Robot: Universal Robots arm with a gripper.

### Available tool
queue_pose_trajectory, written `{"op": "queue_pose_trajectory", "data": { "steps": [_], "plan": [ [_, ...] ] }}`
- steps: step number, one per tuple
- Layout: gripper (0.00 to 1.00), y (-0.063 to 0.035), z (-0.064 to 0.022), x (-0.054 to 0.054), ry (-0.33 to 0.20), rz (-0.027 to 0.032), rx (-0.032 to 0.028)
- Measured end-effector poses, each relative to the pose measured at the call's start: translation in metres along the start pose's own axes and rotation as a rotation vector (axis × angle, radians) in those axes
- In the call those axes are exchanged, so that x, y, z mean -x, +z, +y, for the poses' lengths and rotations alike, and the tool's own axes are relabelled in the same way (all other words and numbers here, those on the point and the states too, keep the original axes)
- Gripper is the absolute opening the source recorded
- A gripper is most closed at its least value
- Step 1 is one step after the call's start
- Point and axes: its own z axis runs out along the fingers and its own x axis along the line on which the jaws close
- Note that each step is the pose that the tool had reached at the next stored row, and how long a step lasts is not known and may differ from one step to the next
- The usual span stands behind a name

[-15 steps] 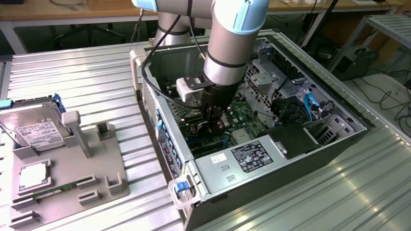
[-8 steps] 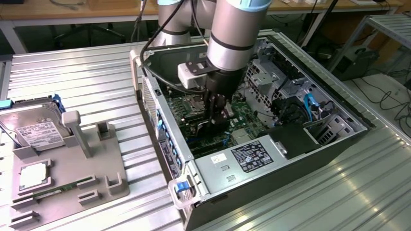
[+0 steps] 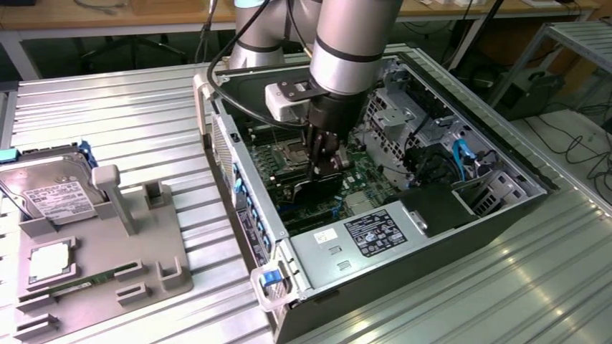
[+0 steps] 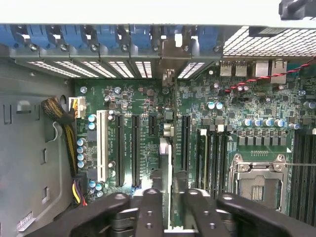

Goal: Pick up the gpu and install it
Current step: 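Insert the gpu into the slot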

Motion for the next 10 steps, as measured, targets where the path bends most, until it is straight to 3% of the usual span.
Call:
{"op": "queue_pose_trajectory", "data": {
  "steps": [1,4,10],
  "plan": [
    [0.14,0.0000,0.0000,0.0000,0.000,0.0001,0.0000],
    [0.11,-0.0001,0.0000,0.0000,0.000,0.0002,0.0000],
    [0.11,0.0000,0.0000,0.0000,0.000,0.0001,0.0000]
  ]
}}
